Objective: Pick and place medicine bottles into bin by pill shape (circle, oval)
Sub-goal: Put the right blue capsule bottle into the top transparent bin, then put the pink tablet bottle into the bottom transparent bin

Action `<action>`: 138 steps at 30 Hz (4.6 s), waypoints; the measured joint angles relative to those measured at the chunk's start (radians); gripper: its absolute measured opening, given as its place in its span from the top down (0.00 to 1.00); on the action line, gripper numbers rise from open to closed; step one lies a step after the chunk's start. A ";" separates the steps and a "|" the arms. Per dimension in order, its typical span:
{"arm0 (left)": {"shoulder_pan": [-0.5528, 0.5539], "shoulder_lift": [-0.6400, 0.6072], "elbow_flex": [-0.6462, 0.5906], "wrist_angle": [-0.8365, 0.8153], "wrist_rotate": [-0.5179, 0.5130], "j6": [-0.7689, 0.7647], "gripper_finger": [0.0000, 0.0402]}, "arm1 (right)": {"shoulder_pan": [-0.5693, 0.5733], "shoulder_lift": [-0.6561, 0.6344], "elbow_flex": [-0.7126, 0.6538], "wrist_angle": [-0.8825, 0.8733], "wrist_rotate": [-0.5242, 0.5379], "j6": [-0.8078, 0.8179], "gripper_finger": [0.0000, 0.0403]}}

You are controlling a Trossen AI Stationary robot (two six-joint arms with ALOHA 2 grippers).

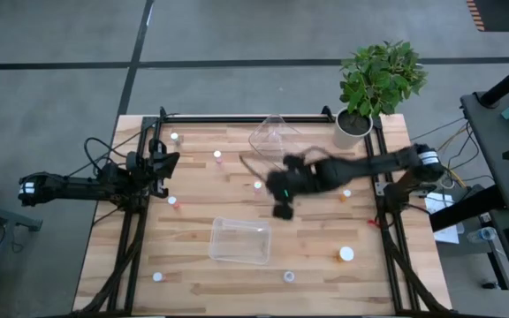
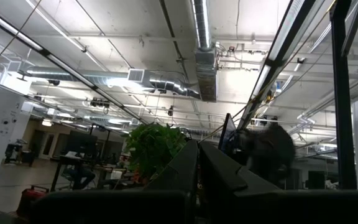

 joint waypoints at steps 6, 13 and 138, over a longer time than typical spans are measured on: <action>0.000 0.000 0.000 0.000 -0.012 0.000 1.00 | -0.174 0.127 0.210 -0.026 -0.006 -0.073 0.72; 0.000 -0.001 0.000 0.001 -0.018 0.000 1.00 | -0.348 0.285 0.460 -0.161 -0.010 -0.172 0.71; -0.112 0.544 0.457 -0.408 0.003 -0.526 1.00 | 0.138 -1.048 -1.199 1.038 -0.016 -0.334 0.78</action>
